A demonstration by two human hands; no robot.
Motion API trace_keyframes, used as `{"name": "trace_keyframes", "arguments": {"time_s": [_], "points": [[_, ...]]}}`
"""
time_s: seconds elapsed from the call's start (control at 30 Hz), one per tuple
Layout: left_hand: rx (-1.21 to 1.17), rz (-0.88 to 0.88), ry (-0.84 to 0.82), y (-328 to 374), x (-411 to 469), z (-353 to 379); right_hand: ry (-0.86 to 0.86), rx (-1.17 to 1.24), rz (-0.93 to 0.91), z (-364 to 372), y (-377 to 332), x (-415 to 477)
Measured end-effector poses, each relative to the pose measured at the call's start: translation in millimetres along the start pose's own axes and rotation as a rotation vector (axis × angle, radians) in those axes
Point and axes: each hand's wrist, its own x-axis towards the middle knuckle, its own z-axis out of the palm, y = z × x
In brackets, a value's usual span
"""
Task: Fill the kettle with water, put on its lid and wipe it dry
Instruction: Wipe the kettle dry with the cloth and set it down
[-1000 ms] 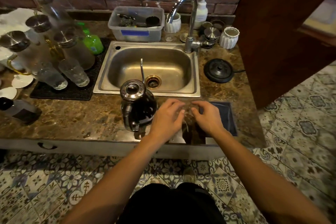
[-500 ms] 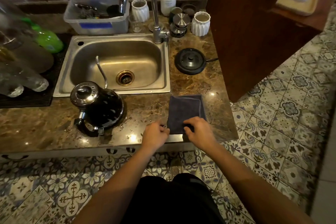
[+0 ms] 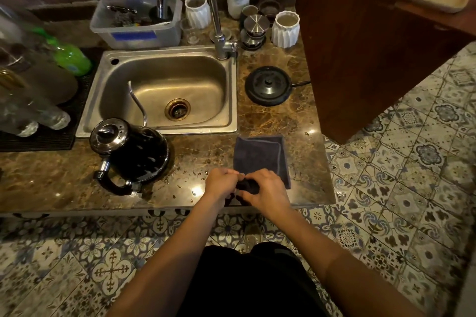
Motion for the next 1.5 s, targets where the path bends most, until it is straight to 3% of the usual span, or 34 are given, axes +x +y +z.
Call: {"name": "trace_keyframes", "arguments": {"time_s": [0.27,0.33,0.47,0.57,1.07,1.5], "points": [[0.057,0.099,-0.012,15,-7,6,0.193,0.082,0.004,-7,3,-2],[0.192,0.244,0.023,19,-7,4,0.228,0.107,-0.012,-15,5,0],[0.596,0.694,-0.022,37,-11,-5,0.264,0.163,-0.039,-37,9,8],[0.666,0.842,-0.053,58,-13,-9,0.268,0.185,-0.085,-57,10,14],[0.623,0.977,-0.046,139,-31,-27,0.223,0.203,-0.198,-148,-18,44],[0.676,1.002,-0.004,154,-37,-108,0.168,0.172,-0.334,-150,-92,66]]}}
